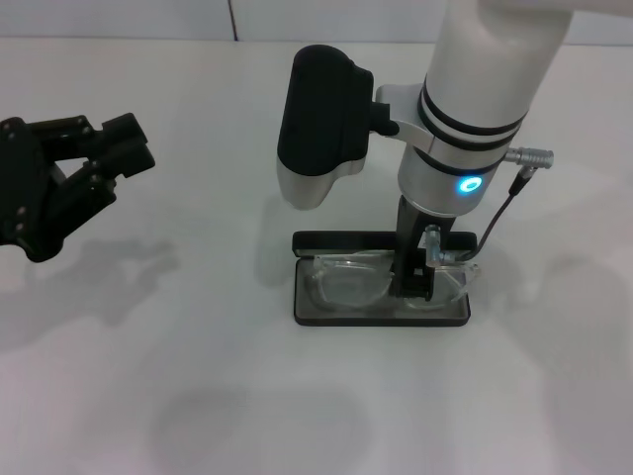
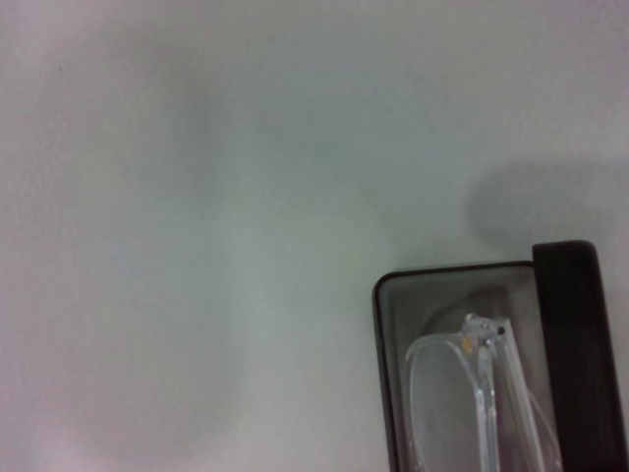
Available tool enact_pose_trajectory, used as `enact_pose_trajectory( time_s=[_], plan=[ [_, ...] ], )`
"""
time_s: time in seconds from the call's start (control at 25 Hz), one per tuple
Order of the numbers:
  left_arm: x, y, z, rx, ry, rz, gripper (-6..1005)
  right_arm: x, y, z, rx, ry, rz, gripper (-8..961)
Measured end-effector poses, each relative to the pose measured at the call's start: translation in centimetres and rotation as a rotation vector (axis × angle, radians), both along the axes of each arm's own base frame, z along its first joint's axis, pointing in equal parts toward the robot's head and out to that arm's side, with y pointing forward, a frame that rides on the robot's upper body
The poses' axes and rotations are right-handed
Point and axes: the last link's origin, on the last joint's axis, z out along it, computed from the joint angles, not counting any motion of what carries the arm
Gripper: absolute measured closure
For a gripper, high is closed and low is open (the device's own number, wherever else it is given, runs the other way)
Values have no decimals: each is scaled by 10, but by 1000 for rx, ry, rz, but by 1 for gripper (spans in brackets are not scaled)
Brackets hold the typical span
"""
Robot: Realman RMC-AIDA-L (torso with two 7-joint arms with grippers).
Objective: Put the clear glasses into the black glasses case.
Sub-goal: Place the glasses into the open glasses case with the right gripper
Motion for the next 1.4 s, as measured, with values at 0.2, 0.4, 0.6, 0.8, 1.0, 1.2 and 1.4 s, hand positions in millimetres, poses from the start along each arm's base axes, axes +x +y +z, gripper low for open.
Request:
enact_pose_trajectory(
  time_s=[0.2,0.4,0.6,0.8,1.0,1.2,1.4],
  plan=[
    [-1,-1,-1,3,1,3,800,2,1,-2,1,1,4,832],
    [-4,-3,-3,2,-3,13,799,2,1,-3,1,4,6,831],
    [-4,-3,-4,0,-6,18,799,6,1,-4,1,-4,5,831],
    [-4,-3,-4,0,-6,18,798,8,-1,-7,-8,-16,15,831],
    [-4,-3,-4,-2,-10,19,798,7,-2,-8,-14,-18,18,830],
    [-4,-2,-5,-5,-13,20,798,7,-2,-8,-13,-20,15,830],
    [-4,-2,-5,-5,-13,19,797,6,-2,-7,-10,-20,13,830]
  ],
)
